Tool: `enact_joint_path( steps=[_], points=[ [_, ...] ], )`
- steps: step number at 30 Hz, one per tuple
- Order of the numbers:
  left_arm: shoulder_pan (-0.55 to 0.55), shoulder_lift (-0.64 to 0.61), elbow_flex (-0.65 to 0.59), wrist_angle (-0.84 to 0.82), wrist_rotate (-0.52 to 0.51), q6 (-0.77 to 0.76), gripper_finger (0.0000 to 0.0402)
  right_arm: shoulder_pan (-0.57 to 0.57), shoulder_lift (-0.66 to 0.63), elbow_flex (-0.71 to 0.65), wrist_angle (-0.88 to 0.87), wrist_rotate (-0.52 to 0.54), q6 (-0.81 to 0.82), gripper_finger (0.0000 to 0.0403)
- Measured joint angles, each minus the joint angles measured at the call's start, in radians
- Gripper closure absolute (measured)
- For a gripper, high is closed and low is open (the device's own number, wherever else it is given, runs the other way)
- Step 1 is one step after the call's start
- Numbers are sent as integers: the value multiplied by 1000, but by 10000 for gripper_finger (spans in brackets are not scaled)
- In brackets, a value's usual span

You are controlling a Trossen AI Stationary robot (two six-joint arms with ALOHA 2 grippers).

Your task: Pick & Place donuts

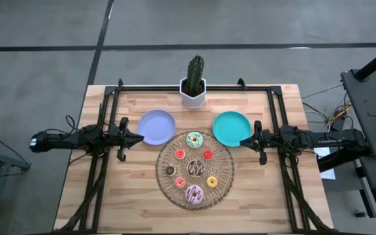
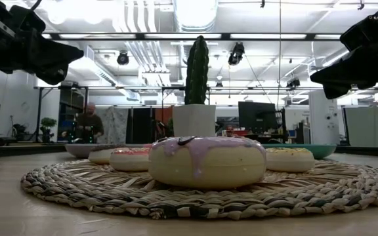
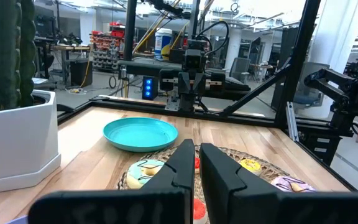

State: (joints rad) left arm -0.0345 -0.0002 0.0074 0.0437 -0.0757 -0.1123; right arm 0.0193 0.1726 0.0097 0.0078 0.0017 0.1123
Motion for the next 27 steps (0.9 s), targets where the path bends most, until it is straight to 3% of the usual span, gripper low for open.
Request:
enact_joint_path(
  steps=[12, 27],
  points=[
    [0, 0, 0, 0, 0, 0, 402, 0, 0, 0, 41, 1, 8, 374],
    [0, 0, 0, 0, 0, 0, 402, 0, 0, 0, 425, 1, 18, 374]
  ],
)
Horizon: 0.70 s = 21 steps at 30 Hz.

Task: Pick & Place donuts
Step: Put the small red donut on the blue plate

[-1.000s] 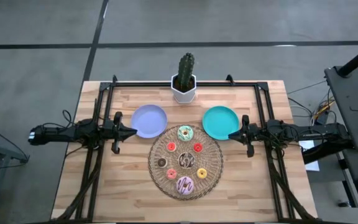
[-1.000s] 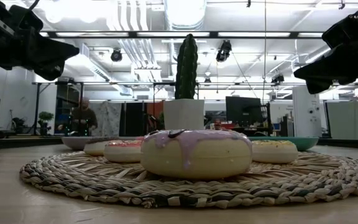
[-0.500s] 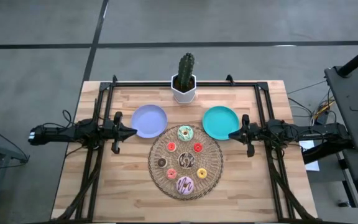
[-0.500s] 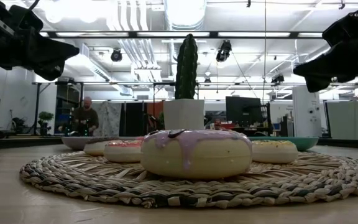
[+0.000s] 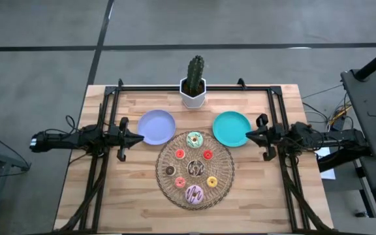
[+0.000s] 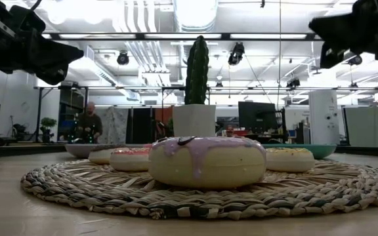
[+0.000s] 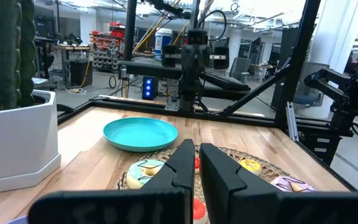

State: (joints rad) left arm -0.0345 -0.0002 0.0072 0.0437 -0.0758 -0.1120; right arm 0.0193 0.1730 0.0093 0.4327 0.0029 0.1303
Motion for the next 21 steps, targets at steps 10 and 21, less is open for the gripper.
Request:
enact_joint_path(
  steps=[10, 21],
  points=[
    [0, 0, 0, 0, 0, 0, 402, 0, 0, 0, 273, 27, 1, 374],
    [0, 0, 0, 0, 0, 0, 402, 0, 0, 27, 341, 79, 2, 374]
  ],
)
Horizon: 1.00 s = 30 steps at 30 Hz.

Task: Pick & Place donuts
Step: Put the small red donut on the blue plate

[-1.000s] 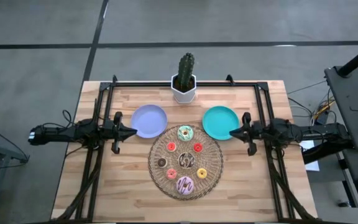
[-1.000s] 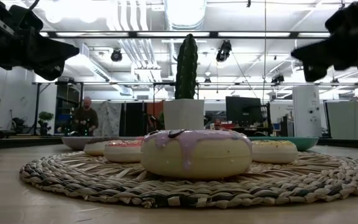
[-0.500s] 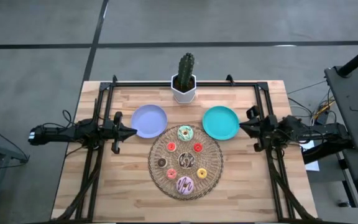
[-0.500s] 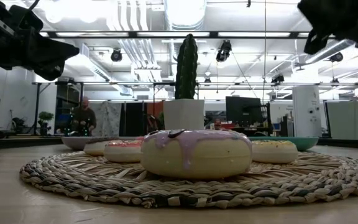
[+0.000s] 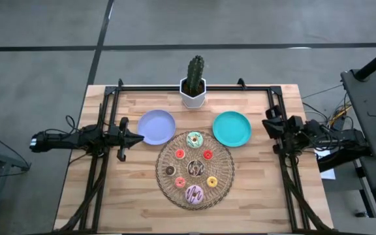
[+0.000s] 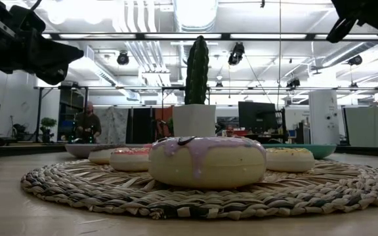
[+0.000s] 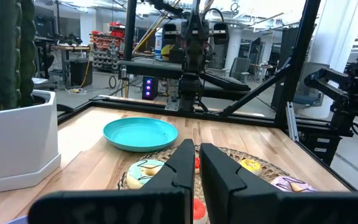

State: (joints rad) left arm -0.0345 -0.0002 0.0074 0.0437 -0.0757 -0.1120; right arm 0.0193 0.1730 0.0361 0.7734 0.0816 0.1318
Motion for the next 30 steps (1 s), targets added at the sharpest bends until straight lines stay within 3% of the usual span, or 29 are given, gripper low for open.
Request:
enact_joint_path(
  steps=[15, 30],
  points=[
    [0, 0, 0, 0, 0, 0, 402, 0, 65, 203, -47, 0, 0, 374],
    [0, 0, 0, 0, 0, 0, 402, 0, 361, 560, -461, 0, -3, 374]
  ],
)
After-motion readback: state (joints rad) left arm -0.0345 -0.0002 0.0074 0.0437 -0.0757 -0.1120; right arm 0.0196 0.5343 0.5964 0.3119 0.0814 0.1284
